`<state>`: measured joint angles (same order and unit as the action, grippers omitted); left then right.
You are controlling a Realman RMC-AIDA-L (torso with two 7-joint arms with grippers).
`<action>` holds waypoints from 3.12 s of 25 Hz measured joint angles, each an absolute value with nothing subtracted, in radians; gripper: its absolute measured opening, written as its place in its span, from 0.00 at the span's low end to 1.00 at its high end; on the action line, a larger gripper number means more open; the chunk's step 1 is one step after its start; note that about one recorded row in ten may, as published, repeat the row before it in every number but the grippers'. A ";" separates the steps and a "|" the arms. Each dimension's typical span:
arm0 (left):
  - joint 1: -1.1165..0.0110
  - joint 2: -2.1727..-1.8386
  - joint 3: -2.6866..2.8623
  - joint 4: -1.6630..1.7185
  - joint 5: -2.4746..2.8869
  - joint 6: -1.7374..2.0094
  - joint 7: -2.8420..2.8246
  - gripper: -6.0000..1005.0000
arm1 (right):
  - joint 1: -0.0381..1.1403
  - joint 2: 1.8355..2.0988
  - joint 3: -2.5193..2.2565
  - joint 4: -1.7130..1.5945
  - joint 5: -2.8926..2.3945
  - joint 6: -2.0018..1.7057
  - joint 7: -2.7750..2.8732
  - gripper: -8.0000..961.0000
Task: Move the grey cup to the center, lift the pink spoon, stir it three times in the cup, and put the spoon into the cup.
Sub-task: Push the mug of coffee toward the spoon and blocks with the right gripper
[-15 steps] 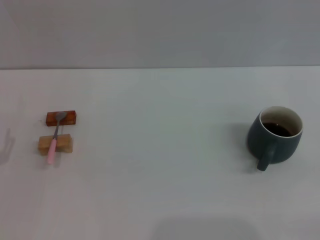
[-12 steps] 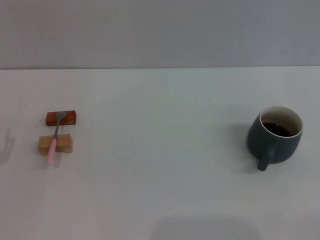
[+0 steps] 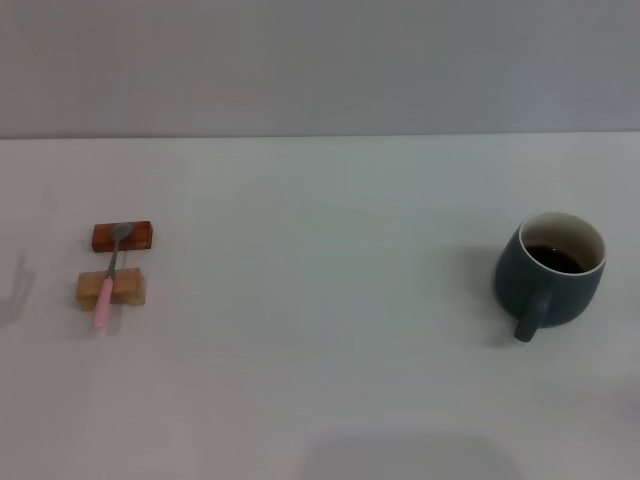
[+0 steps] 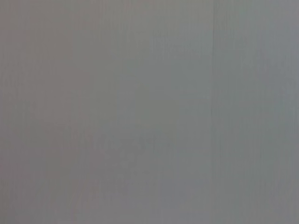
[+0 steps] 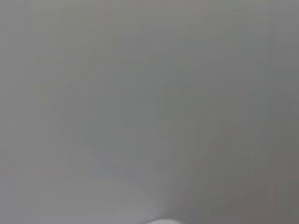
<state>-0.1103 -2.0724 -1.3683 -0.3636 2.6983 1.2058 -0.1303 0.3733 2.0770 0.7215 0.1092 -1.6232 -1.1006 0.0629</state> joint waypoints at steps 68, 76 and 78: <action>-0.126 -2.072 -1.368 -0.360 2.698 1.210 -0.130 0.83 | 0.563 2.086 0.422 0.326 -1.856 -0.822 0.060 0.01; -0.126 -2.072 -1.368 -0.360 2.698 1.210 -0.130 0.83 | 0.579 2.086 0.404 0.376 -1.905 -0.794 0.060 0.01; -0.126 -2.072 -1.368 -0.360 2.698 1.210 -0.130 0.83 | 0.584 2.087 0.403 0.388 -1.910 -0.785 0.060 0.01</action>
